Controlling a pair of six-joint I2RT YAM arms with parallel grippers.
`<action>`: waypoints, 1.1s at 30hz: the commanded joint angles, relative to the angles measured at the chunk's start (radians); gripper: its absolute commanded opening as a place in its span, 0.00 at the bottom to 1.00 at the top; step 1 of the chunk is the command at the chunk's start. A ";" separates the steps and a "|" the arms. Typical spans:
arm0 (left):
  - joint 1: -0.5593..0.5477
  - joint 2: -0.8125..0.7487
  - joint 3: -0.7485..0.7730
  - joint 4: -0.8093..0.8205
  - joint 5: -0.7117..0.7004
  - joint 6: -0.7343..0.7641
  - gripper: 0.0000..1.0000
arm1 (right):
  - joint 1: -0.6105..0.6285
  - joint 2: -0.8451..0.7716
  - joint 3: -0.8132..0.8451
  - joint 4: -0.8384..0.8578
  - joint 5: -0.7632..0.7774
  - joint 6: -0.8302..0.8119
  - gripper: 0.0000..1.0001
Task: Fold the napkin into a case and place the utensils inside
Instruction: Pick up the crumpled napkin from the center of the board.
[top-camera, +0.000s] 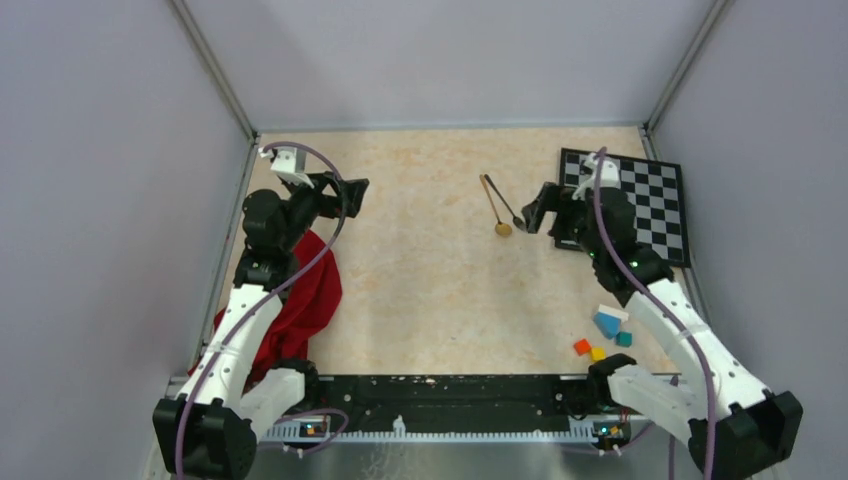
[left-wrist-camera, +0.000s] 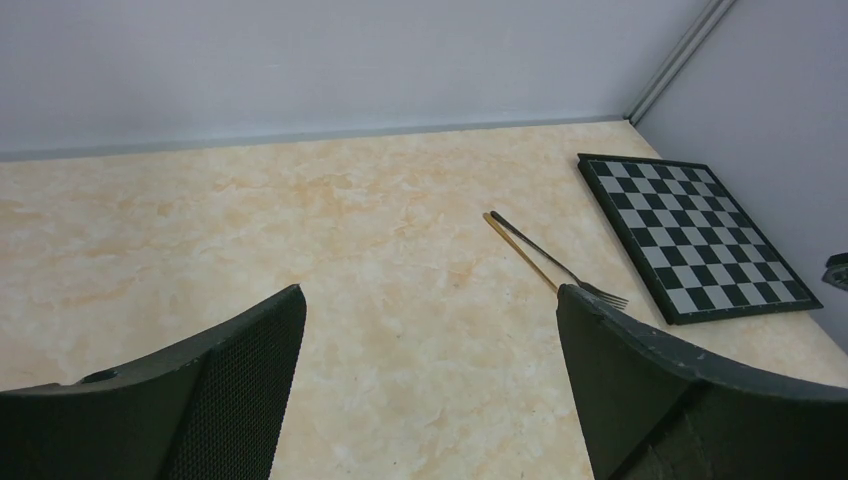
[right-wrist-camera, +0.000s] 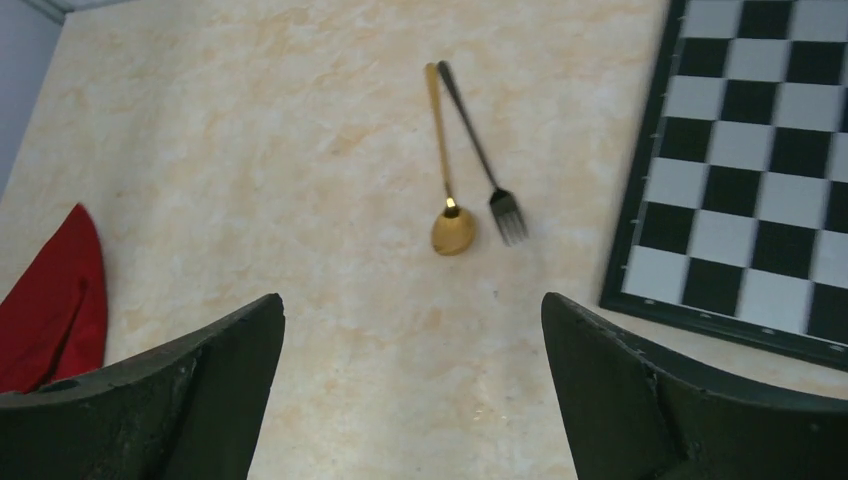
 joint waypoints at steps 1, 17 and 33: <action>-0.004 0.003 0.043 0.057 0.007 0.022 0.99 | 0.171 0.138 0.038 0.126 0.108 0.087 0.98; -0.001 0.003 0.047 0.025 -0.061 0.059 0.99 | 0.613 0.944 0.152 0.913 -0.198 0.653 0.92; 0.000 -0.003 0.040 0.034 -0.052 0.047 0.99 | 0.826 1.435 0.525 0.927 -0.105 0.892 0.67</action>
